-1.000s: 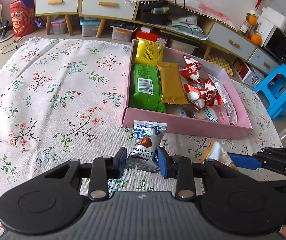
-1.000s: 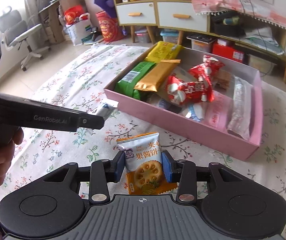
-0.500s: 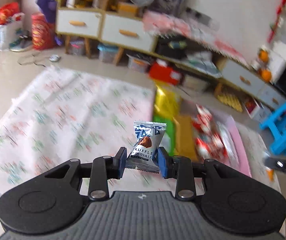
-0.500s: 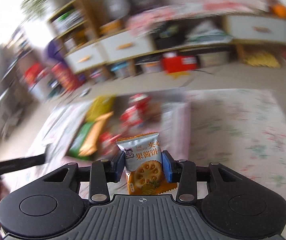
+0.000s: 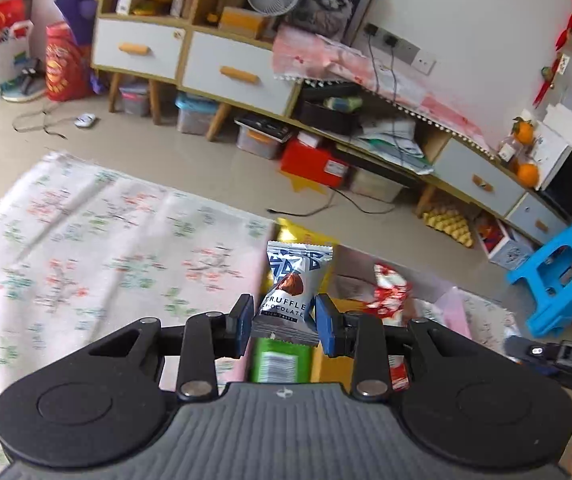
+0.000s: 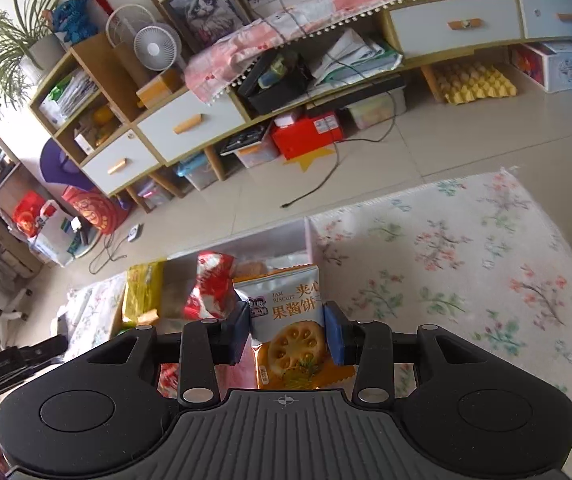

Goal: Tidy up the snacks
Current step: 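Carry both held packs into the pink box and open both tools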

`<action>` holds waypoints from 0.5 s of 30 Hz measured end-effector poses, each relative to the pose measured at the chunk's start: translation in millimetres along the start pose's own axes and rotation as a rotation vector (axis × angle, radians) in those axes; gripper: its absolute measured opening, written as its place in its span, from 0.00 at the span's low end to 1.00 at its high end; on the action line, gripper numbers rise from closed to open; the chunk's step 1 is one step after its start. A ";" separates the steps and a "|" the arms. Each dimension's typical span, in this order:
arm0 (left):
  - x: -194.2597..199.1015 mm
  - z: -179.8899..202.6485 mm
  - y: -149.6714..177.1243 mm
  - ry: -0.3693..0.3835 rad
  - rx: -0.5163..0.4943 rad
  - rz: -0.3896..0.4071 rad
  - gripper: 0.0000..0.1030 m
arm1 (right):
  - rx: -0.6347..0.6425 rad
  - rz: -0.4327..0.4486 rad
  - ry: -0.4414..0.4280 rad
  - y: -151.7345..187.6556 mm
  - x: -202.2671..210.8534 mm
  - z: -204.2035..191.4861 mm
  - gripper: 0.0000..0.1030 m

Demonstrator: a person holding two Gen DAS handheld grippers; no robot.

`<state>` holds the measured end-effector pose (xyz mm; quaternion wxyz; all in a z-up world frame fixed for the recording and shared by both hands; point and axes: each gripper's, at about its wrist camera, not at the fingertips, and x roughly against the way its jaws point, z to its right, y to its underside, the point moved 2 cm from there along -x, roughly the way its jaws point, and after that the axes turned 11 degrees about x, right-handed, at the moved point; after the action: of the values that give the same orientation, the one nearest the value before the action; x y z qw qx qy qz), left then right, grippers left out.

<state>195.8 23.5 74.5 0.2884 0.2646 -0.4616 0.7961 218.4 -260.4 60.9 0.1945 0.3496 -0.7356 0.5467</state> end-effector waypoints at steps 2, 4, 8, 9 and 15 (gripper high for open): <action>-6.8 8.1 4.6 0.018 -0.017 -0.009 0.30 | 0.008 -0.009 -0.005 -0.8 -8.9 -5.5 0.37; -13.4 16.7 7.7 0.036 -0.040 -0.014 0.30 | 0.003 -0.027 -0.014 0.0 -19.4 -9.7 0.37; -27.2 28.1 11.2 0.073 -0.042 -0.036 0.30 | -0.037 -0.045 -0.032 0.9 -35.0 -15.7 0.38; -29.3 29.9 12.6 0.080 -0.044 -0.040 0.30 | -0.044 -0.039 -0.039 -0.1 -37.2 -18.1 0.38; -30.0 38.7 19.5 0.087 -0.112 -0.021 0.50 | -0.039 0.015 -0.042 -0.7 -40.9 -35.9 0.60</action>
<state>208.9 -25.3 59.3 0.3307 0.2182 -0.4896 0.7767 243.3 -214.5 45.7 0.1819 0.3517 -0.7526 0.5262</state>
